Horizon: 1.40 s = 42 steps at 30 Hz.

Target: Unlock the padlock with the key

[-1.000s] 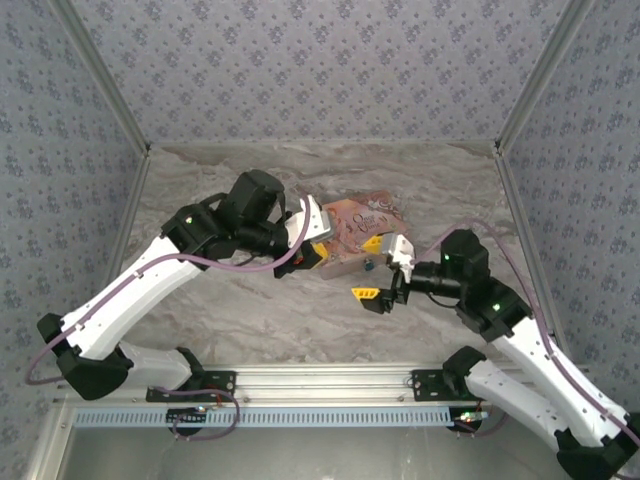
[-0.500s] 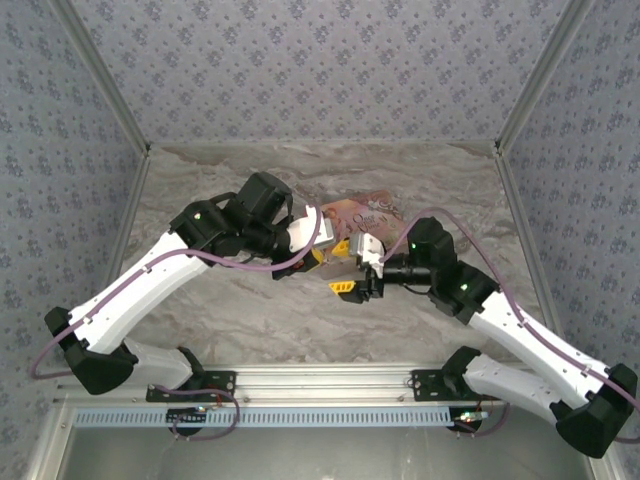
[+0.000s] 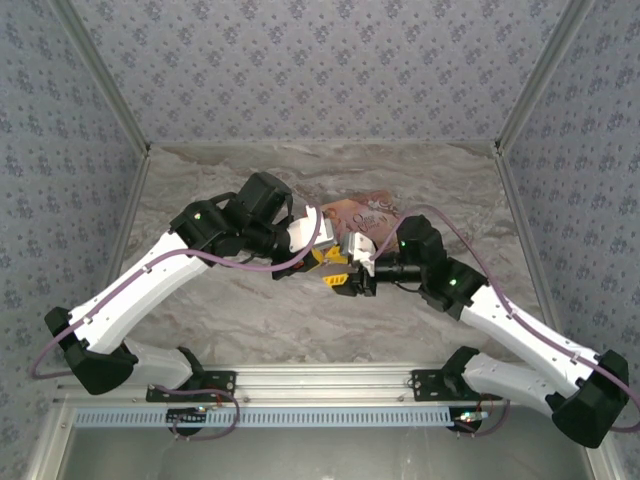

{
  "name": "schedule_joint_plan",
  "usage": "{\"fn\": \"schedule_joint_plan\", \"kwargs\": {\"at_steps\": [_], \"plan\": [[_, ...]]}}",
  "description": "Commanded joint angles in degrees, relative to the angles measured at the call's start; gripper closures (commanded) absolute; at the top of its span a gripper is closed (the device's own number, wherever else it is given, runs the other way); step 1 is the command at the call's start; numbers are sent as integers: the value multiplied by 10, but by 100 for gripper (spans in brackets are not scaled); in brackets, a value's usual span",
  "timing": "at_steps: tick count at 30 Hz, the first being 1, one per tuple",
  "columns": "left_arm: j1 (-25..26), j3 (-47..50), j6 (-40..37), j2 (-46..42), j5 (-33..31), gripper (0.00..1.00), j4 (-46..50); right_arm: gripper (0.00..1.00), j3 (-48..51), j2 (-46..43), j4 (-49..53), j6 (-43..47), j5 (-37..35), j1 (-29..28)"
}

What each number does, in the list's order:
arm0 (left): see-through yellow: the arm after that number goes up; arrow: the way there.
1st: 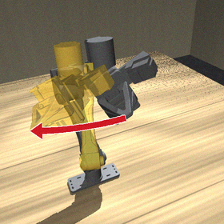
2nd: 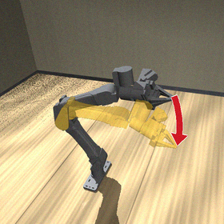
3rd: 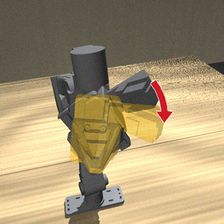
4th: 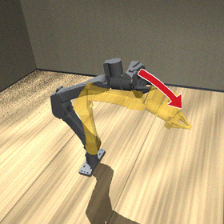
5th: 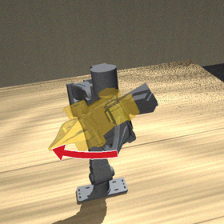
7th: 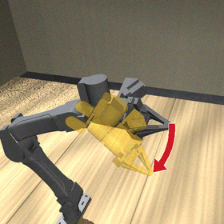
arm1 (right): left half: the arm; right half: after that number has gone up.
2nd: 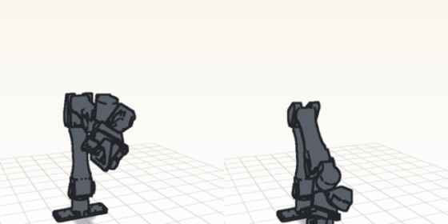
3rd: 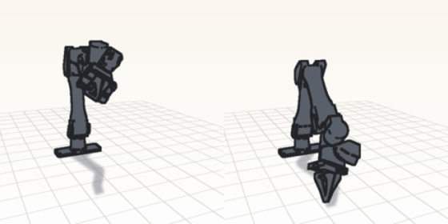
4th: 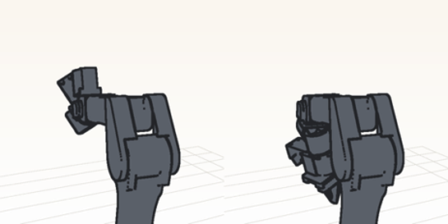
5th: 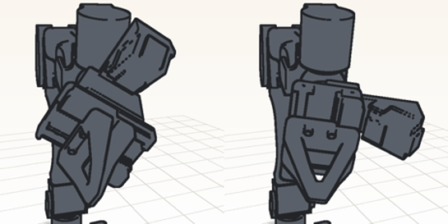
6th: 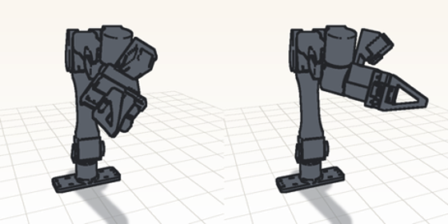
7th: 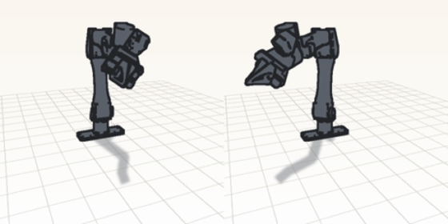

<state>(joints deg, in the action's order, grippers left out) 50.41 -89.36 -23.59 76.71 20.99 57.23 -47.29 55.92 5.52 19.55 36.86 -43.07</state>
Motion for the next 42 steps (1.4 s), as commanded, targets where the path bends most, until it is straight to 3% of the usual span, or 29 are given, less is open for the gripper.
{"fn": "schedule_joint_plan", "kwargs": {"at_steps": [1,12,23,42], "plan": [[4,4,-13,-8,7,100,0,60,-19,-1,1,3,-1,-4],[5,9,-17,-8,3,100,3,73,-24,-8,31,10,-8,-2],[4,10,-19,-8,1,100,6,55,-24,-8,23,-1,-7,3],[4,11,-19,-8,-3,100,9,60,2,-31,13,-25,-13,4]]}}
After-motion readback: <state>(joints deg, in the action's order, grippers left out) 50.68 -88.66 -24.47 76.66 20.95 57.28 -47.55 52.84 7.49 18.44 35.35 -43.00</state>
